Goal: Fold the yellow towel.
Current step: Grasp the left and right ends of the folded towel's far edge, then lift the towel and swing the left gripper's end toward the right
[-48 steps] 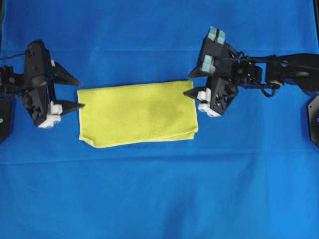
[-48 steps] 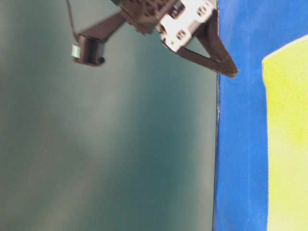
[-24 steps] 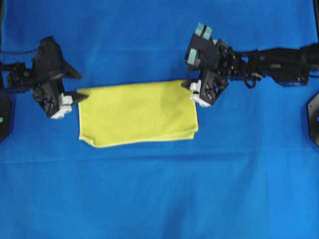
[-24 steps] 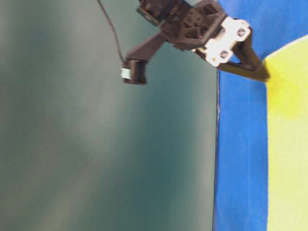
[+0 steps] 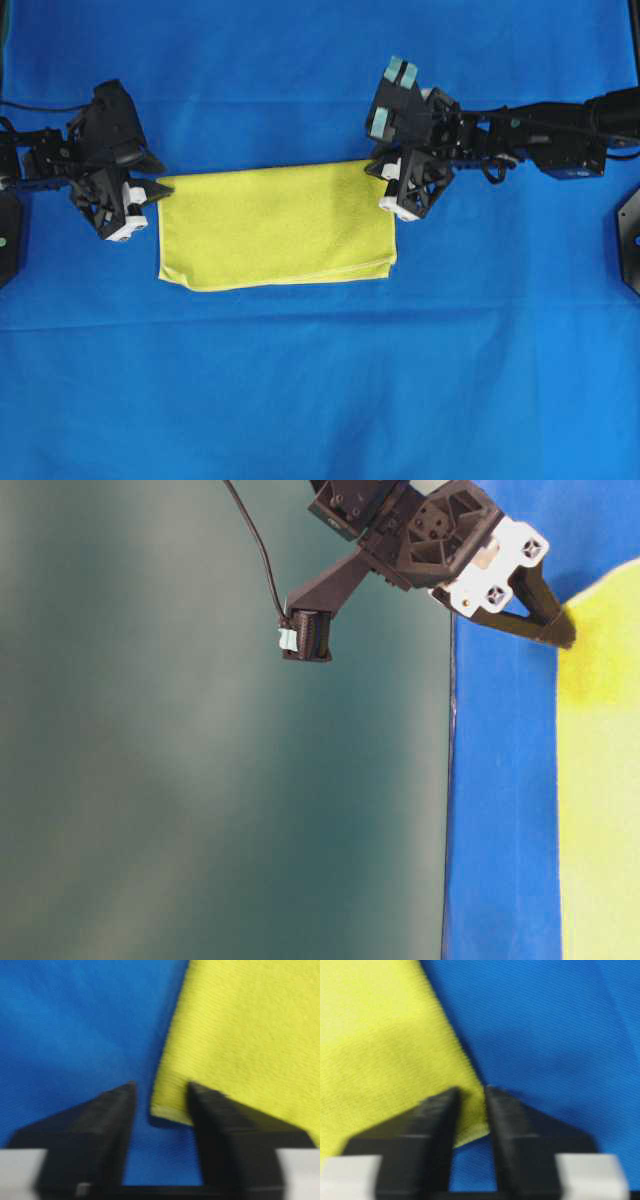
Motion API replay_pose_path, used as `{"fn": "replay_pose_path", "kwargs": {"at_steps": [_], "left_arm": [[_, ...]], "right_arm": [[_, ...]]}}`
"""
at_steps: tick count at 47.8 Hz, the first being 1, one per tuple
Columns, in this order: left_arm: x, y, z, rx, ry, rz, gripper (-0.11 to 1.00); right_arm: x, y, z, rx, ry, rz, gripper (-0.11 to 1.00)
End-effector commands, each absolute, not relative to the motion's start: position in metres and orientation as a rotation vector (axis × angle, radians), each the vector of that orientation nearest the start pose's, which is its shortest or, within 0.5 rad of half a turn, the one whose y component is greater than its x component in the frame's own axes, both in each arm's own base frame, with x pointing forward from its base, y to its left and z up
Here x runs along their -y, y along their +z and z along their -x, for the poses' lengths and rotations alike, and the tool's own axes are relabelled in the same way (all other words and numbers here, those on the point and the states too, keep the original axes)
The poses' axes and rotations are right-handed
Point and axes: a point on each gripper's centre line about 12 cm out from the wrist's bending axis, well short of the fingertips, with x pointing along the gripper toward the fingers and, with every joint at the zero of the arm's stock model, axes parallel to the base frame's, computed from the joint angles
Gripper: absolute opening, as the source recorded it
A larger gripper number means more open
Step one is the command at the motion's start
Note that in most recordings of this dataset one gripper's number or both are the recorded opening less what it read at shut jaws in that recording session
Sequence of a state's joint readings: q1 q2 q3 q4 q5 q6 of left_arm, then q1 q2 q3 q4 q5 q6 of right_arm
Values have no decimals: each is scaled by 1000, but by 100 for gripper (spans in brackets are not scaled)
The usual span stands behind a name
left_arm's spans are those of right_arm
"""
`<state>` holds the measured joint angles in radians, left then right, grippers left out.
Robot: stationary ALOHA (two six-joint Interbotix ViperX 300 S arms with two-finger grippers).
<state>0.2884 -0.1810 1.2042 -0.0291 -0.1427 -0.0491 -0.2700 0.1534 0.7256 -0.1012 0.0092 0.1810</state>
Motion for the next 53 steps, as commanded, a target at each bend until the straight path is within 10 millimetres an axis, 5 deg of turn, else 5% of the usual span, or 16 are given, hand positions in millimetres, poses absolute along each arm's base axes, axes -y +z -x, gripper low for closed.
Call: {"fn": "replay_pose_path", "kwargs": {"at_steps": [1, 4, 7, 23, 37, 53], "left_arm": [[-70, 89, -229, -857, 310, 196, 26], [-70, 89, -229, -858, 310, 196, 12], [-70, 89, -229, -858, 306, 187, 3], [-69, 100, -233, -844, 296, 174, 3], [-56, 163, -243, -779, 236, 146, 3], [-32, 223, -228, -589, 152, 116, 3]], "right_arm": [[98, 97, -359, -862, -281, -184, 13], [97, 96, -359, -863, -279, -184, 2], [95, 96, -359, -865, -276, -182, 2], [95, 108, -358, -842, -284, -195, 2], [93, 170, -348, -756, -291, -176, 2], [67, 237, -326, -647, -240, -138, 2]]}}
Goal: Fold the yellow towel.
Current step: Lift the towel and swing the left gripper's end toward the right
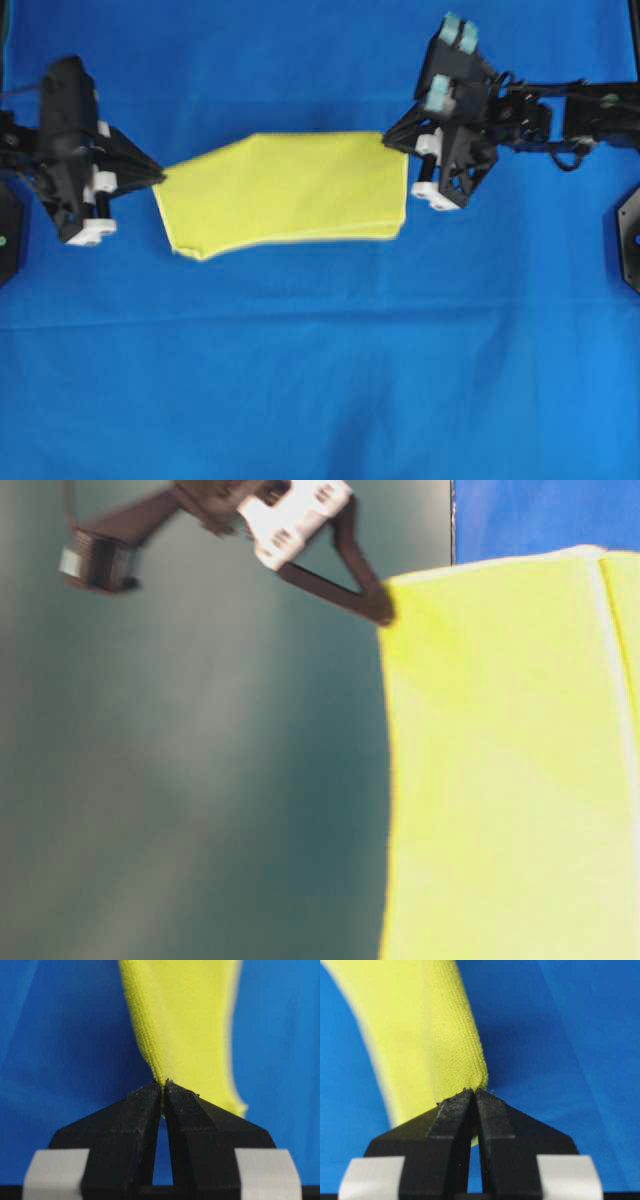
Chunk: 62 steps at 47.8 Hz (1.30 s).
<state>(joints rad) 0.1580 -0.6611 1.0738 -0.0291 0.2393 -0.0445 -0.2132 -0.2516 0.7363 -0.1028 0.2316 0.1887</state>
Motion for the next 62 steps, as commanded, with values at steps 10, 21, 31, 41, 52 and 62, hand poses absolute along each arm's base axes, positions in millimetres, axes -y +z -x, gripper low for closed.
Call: {"fn": "replay_pose_path", "kwargs": {"at_steps": [10, 21, 31, 41, 52, 62], "left_arm": [[-29, 228, -223, -559, 146, 114, 3], [-24, 230, -227, -538, 123, 107, 3], [1, 237, -245, -437, 11, 76, 3], [26, 242, -278, -346, -79, 48, 3], [48, 244, -337, -321, -129, 29, 3], [63, 244, -387, -323, -152, -3, 3]], "right_arm": [[63, 244, -318, -618, -231, -135, 2], [74, 244, -317, -616, -262, -144, 2], [108, 246, -311, -594, -361, -156, 2], [145, 251, -311, -561, -450, -135, 2], [183, 257, -323, -555, -516, -95, 2], [202, 263, -342, -550, -530, -58, 2]]}}
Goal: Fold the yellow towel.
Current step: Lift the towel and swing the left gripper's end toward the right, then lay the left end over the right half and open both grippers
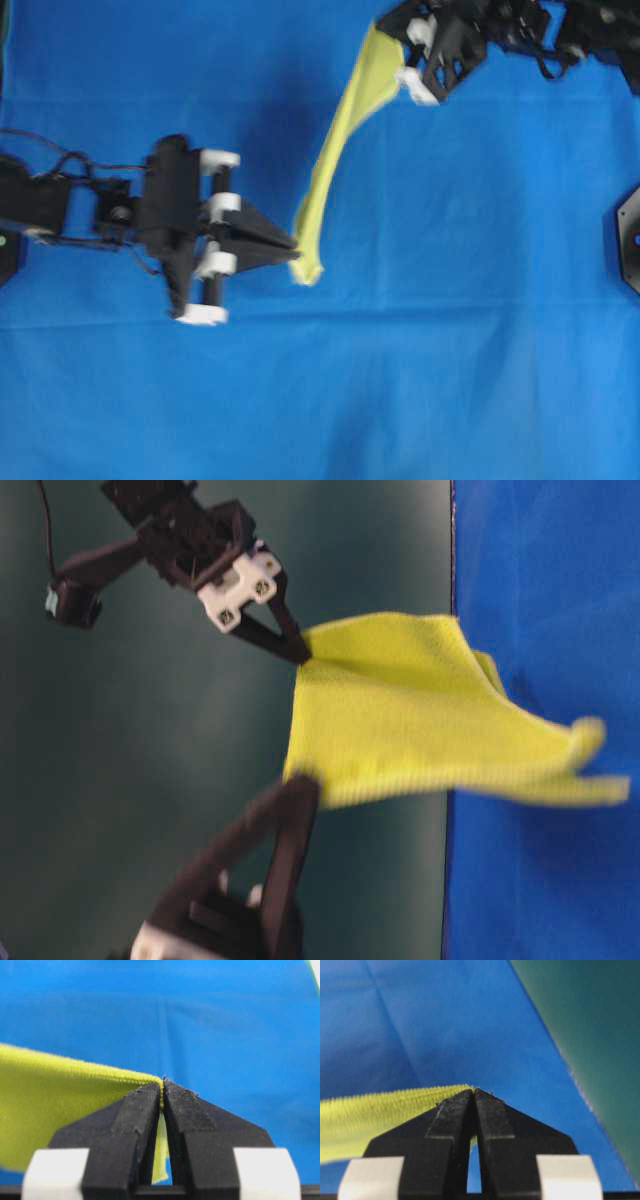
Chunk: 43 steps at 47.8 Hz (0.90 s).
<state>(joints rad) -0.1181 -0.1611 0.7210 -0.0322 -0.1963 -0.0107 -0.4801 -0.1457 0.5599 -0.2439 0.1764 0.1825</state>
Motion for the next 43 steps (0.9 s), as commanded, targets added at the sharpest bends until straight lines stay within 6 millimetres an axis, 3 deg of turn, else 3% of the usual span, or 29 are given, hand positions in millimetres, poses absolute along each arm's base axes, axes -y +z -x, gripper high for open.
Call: {"fn": "replay_pose_path", "kwargs": {"at_steps": [1, 16, 22, 36, 43], "left_arm": [[64, 244, -390, -323, -153, -7, 3], [74, 241, -422, -316, -170, -33, 3], [77, 240, -435, -307, -170, -33, 3], [89, 234, -503, -232, -169, -29, 3], [93, 231, -526, -212, -169, -27, 3]], "right_arm": [[202, 263, -343, -551, -530, -56, 2], [203, 262, -337, -557, -538, -52, 2], [202, 259, -320, -566, -556, -60, 2], [187, 253, -270, -590, -597, -77, 2], [179, 245, -255, -633, -604, -88, 2]]}}
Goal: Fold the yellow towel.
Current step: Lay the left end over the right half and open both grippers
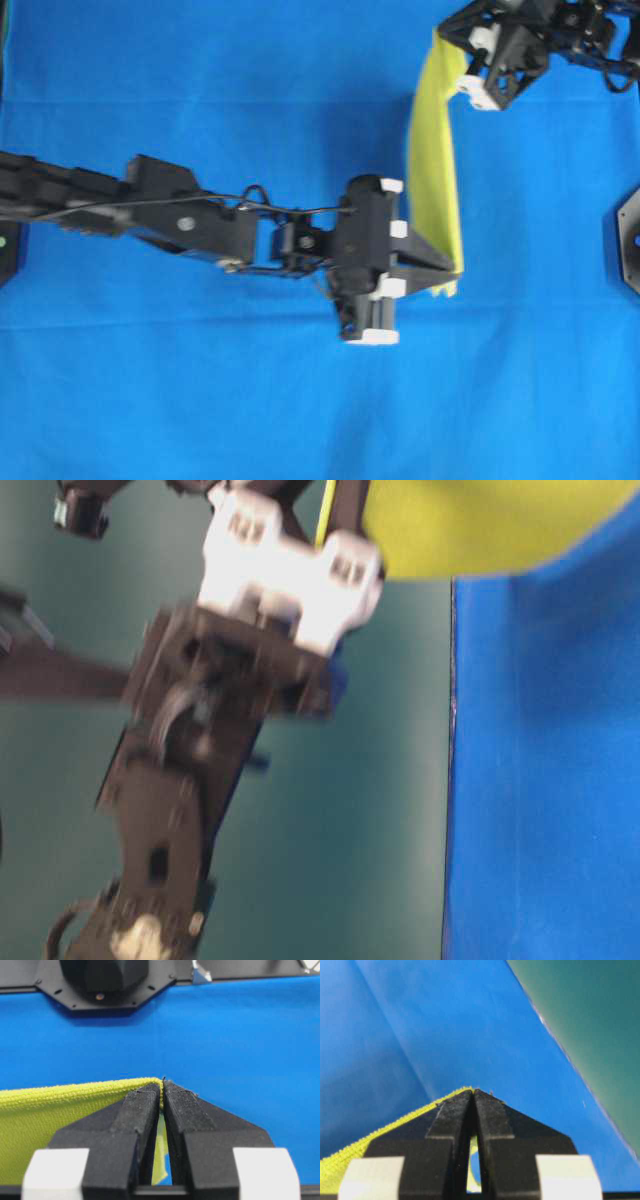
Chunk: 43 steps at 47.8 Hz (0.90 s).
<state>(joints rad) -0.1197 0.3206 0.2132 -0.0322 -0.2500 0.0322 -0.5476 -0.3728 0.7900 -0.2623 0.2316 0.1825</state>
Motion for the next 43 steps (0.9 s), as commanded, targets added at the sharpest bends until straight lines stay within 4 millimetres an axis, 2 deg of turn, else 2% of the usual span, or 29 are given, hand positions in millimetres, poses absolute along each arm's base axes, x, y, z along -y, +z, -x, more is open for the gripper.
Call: {"fn": "replay_pose_path", "kwargs": {"at_steps": [1, 7, 15, 30, 36, 43], "left_arm": [[93, 230, -529, -209, -168, -28, 3], [89, 221, -534, -223, -160, -27, 3], [86, 206, -525, -254, -155, -23, 3], [82, 168, -468, -330, -157, 1, 3], [78, 155, -442, -359, -150, 43, 3], [75, 144, -423, -402, -140, 75, 3]], "right_arm": [[178, 243, -254, -643, -605, -91, 2], [179, 231, -253, -680, -604, -102, 2], [187, 216, -270, -695, -585, -108, 2], [201, 187, -332, -697, -511, -94, 2], [201, 183, -356, -693, -480, -82, 2], [198, 183, -375, -686, -455, -71, 2]]}}
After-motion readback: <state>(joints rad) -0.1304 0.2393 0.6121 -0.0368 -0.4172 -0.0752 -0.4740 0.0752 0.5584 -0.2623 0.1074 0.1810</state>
